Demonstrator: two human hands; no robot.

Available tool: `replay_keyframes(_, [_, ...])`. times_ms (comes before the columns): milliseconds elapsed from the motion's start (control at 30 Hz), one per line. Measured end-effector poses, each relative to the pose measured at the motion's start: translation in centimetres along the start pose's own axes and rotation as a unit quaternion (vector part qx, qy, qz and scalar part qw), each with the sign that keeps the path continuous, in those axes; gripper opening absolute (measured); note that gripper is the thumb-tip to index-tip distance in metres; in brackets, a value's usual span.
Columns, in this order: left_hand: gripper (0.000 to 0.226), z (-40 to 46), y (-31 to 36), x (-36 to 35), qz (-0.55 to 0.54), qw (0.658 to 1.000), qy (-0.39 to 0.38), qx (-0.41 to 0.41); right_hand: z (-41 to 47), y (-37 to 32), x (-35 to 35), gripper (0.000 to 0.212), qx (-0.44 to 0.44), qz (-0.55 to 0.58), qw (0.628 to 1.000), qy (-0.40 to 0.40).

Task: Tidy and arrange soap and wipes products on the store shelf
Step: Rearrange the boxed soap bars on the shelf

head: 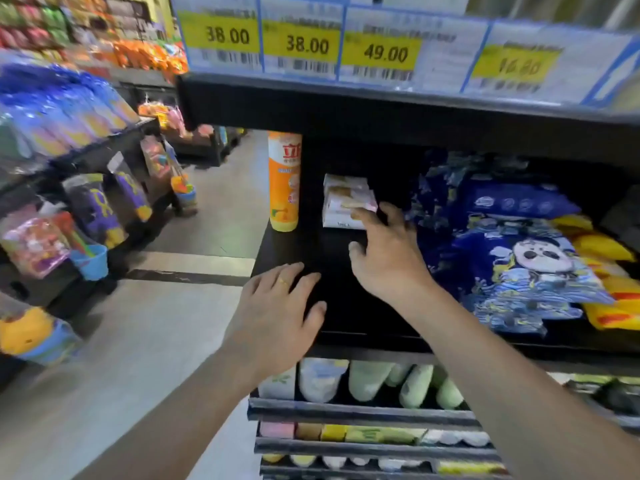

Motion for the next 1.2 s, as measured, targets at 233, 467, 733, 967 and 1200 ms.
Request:
replay_keyframes(233, [0.065, 0.1, -0.1, -0.4, -0.022, 1.000, 0.012, 0.000, 8.6, -0.3, -3.1, 0.105, -0.168, -0.037, 0.983, -0.062])
replay_keyframes(467, [0.066, 0.5, -0.3, -0.5, -0.053, 0.998, 0.028, 0.013, 9.1, 0.7, -4.4, 0.052, -0.079, -0.026, 0.994, 0.066])
replay_keyframes(733, [0.081, 1.2, -1.6, 1.0, -0.418, 0.900, 0.038, 0.113, -0.3, -0.4, -2.3, 0.051, 0.071, 0.110, 0.975, 0.177])
replay_keyframes(967, [0.041, 2.1, -1.3, 1.5, -0.623, 0.775, 0.059, 0.091, -7.1, -0.3, -3.3, 0.056, 0.182, 0.179, 0.952, 0.167])
replay_keyframes(1200, [0.035, 1.3, -2.3, 1.9, -0.669, 0.740, 0.038, 0.061, -5.4, 1.3, -3.1, 0.097, 0.048, 0.480, 0.874, -0.063])
Point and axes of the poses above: each hand's wrist, its own z-axis towards the middle knuckle, its own x-axis out of the back of the hand, y = z × x, the point moved 3 cm from there along z, towards the middle knuckle, and after that the axes turned 2 degrees about z, right-handed, at the moved point
